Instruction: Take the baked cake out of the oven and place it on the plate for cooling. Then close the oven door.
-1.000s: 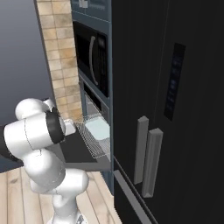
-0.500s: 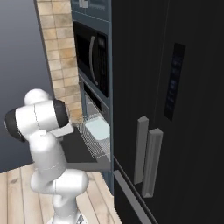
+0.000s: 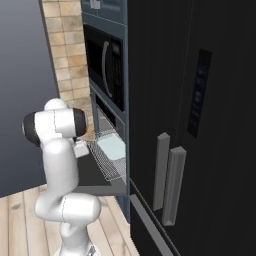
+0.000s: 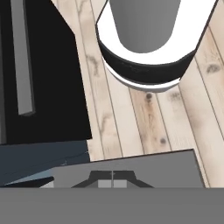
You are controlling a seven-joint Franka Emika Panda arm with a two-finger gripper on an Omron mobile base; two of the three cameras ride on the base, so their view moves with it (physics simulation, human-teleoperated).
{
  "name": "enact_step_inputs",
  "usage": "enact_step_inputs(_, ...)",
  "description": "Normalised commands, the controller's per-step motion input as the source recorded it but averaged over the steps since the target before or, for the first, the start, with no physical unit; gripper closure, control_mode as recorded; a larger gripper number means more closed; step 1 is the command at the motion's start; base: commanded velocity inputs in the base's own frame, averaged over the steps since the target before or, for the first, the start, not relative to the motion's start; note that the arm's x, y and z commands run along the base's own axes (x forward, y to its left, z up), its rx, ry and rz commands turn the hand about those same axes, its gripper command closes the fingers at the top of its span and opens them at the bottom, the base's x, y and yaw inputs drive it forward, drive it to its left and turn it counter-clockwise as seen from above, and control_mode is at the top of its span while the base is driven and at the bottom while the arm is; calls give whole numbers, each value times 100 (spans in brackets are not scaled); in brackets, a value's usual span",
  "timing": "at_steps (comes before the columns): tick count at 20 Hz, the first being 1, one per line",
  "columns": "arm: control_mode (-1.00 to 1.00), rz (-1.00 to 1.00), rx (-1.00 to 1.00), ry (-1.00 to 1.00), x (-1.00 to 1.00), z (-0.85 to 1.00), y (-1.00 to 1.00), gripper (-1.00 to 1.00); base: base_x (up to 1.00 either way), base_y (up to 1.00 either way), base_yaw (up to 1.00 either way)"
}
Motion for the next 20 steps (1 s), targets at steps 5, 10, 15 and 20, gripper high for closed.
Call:
enact_step_inputs(5, -100, 0, -1, 2, 39, -44, 0, 100, 0, 0, 0)
enact_step_inputs(10, -100, 0, -1, 2, 45, -38, 0, 100, 0, 0, 0)
enact_step_inputs(15, -100, 0, -1, 0, 35, -37, 4, 100, 0, 0, 0)
enact_step_inputs(20, -100, 0, -4, 0, 25, -34, 12, 100, 0, 0, 0)
